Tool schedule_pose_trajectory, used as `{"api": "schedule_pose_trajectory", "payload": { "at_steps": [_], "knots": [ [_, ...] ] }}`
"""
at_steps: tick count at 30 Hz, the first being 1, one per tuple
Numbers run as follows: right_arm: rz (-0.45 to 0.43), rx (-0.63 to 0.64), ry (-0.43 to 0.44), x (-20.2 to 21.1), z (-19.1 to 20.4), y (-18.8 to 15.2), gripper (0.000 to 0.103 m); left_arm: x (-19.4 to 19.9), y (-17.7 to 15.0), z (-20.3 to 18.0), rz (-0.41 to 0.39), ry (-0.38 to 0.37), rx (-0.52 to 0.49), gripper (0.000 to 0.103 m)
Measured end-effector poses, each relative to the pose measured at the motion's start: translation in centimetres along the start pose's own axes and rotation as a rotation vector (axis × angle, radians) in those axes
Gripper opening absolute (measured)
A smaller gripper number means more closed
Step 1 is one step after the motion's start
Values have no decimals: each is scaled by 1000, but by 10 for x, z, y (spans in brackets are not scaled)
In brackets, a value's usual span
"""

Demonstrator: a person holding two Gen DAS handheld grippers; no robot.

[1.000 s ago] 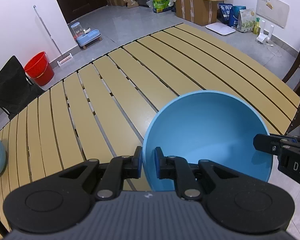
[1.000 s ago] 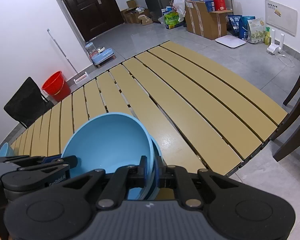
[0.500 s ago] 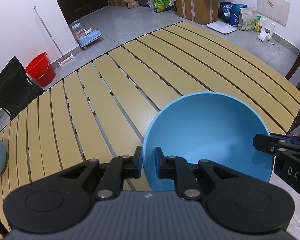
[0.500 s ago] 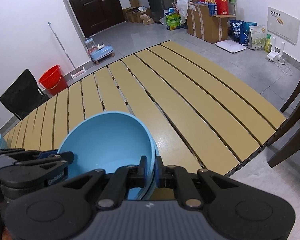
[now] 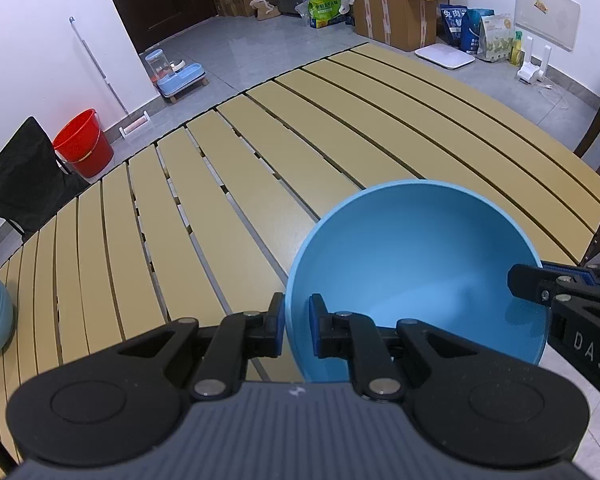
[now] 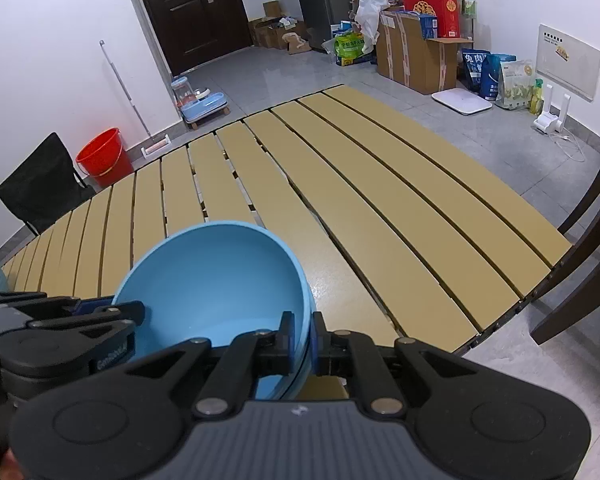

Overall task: Organize plates and bowls
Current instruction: 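Lower the right-held bowl into a placed bowl while the left gripper carries its bowl, then open the right gripper to release the nested bowl and pull back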

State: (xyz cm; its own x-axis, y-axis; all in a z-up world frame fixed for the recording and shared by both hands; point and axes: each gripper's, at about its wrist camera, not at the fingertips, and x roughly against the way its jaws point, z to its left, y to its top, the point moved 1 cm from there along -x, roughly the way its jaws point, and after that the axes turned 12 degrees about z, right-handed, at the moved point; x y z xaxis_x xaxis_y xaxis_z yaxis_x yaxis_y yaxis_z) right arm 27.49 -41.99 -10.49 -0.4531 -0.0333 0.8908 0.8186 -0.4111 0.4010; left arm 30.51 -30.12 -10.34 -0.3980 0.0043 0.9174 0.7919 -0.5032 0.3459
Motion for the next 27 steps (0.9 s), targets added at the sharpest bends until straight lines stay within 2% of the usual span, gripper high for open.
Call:
{"api": "schedule_pose_trajectory", "payload": {
  "at_steps": [10, 14, 16, 21, 23, 24, 25, 27],
  "knots": [
    [-2, 9, -3, 1, 3, 0, 8, 2, -3, -4, -20, -2, -1, 15],
    [-3, 0, 17, 2, 0, 0, 13, 6, -7, -1, -37, -11, 4, 16],
    [-11, -2, 25, 4, -1, 0, 15, 9, -7, 2, -42, -13, 13, 21],
    [-29, 5, 33, 11, 1, -1, 21, 20, -7, 14, -64, -30, 56, 42],
    [-37, 5, 36, 13, 1, -2, 27, 25, -9, 22, -73, -44, 69, 46],
    [-41, 7, 37, 14, -1, -2, 29, 28, -10, 26, -77, -49, 74, 52],
    [-45, 8, 40, 15, -1, -3, 35, 30, -10, 29, -81, -51, 80, 56],
    [-53, 8, 42, 18, -1, -4, 49, 35, -12, 36, -98, -51, 94, 72]
  ]
}}
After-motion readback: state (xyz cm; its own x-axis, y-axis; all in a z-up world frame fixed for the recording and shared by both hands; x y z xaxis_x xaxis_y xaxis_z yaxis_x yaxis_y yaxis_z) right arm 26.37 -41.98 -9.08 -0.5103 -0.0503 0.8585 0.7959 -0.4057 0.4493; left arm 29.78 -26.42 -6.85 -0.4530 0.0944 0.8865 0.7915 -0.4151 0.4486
